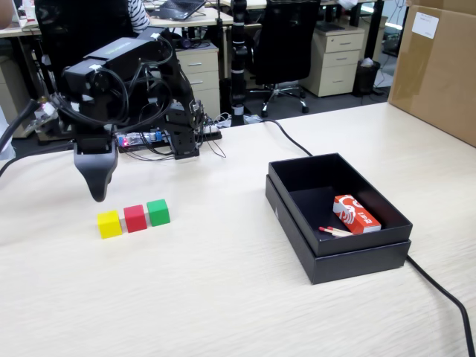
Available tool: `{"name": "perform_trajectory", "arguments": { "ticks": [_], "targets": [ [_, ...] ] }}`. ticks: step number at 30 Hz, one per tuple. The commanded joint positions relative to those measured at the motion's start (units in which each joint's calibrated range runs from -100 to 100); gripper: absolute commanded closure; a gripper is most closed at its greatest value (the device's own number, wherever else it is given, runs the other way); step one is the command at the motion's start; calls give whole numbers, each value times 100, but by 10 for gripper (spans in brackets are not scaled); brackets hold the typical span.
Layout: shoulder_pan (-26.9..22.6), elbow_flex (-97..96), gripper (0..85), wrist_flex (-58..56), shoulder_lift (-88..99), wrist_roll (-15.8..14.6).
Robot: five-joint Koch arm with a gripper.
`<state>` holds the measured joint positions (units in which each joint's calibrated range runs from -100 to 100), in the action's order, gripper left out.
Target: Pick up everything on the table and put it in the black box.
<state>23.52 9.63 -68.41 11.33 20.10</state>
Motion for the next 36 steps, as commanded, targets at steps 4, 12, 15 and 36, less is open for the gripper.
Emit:
{"name": "perform_trajectory", "arguments": {
  "ticks": [4, 12, 15, 36],
  "targets": [
    [-24, 642, 383, 167, -702, -39],
    [-112, 868, 394, 271, -1643, -137],
    [-112, 932, 406, 392, -1896, -137],
    [-93, 1258, 846, 582, -2378, -234]
  ]
}}
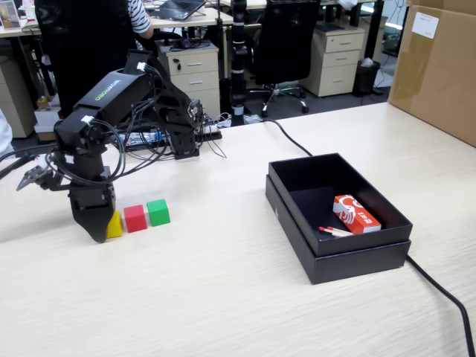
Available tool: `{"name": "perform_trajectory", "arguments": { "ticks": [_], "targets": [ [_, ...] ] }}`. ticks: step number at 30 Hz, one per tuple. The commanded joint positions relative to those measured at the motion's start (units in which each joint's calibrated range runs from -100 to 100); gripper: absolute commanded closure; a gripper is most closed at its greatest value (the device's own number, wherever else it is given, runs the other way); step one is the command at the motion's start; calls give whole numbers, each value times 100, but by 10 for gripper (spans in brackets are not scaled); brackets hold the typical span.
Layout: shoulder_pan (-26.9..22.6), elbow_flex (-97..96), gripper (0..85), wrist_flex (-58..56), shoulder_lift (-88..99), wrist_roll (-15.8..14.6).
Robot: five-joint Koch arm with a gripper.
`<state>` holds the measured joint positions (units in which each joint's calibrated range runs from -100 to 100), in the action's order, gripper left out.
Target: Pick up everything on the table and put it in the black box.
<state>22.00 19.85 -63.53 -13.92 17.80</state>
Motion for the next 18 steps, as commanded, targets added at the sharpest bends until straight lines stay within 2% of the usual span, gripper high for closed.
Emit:
{"name": "perform_trajectory", "arguments": {
  "ticks": [1, 7, 11, 14, 18],
  "targets": [
    [78, 245, 846, 103, 296, -5],
    [63, -36, 847, 94, 2097, 0],
    [-176, -181, 847, 94, 3302, -166],
    [-479, -353, 847, 94, 4117, -357],
    [-1172, -526, 847, 85, 4943, -742]
  ]
}}
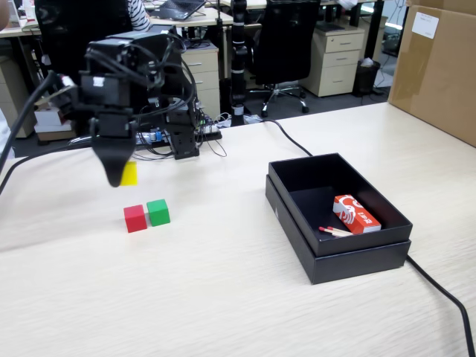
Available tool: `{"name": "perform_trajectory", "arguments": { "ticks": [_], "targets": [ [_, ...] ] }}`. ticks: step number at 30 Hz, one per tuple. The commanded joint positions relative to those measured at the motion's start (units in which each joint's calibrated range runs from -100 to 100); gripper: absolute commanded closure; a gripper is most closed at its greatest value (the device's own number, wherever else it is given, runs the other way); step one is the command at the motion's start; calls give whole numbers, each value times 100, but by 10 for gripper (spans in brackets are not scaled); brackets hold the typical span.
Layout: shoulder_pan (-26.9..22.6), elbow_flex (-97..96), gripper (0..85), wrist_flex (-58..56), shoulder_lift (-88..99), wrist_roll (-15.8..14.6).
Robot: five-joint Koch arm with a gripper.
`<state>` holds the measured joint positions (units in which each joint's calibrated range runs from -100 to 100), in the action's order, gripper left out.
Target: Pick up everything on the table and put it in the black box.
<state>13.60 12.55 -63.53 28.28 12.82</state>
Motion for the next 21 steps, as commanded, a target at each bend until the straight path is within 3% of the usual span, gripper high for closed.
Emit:
{"name": "perform_trajectory", "arguments": {
  "ticks": [1, 8, 9, 21],
  "targets": [
    [-596, 232, 847, 77, 861, -400],
    [-1783, 776, 847, 77, 620, -1094],
    [-2256, 1574, 846, 77, -390, -1333],
    [-2803, 2707, 846, 33, -2811, -1548]
  ]
}}
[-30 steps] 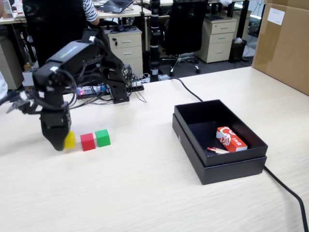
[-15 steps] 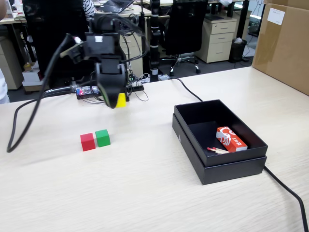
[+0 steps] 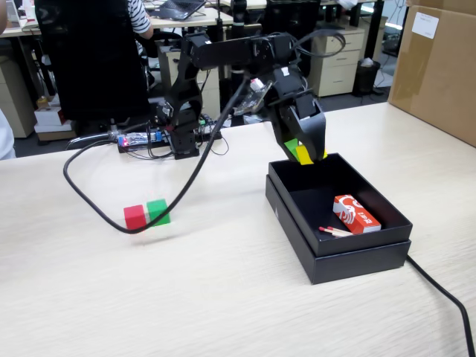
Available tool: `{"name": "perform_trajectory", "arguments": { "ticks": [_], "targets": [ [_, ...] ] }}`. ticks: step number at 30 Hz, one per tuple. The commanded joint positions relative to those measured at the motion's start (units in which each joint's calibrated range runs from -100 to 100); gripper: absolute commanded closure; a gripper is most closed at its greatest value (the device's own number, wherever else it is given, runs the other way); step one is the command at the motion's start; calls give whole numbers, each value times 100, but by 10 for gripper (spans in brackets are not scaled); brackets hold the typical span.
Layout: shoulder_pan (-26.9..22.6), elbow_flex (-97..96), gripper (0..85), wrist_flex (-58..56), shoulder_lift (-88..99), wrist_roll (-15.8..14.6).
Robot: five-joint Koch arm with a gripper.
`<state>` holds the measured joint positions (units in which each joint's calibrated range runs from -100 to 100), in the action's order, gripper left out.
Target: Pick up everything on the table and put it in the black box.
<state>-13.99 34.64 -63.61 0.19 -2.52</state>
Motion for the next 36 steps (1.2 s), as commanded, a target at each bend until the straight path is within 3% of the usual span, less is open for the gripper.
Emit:
{"name": "perform_trajectory", "arguments": {
  "ticks": [1, 10, 15, 20, 29, 36],
  "targets": [
    [-39, 516, 846, 41, -186, -29],
    [10, 471, 843, 33, -1517, -98],
    [20, 443, 581, -106, -1815, -103],
    [49, 480, 463, -114, -1620, -103],
    [254, 552, 460, -106, 1260, -59],
    [630, -1089, 415, -106, 3888, 88]
  ]
}}
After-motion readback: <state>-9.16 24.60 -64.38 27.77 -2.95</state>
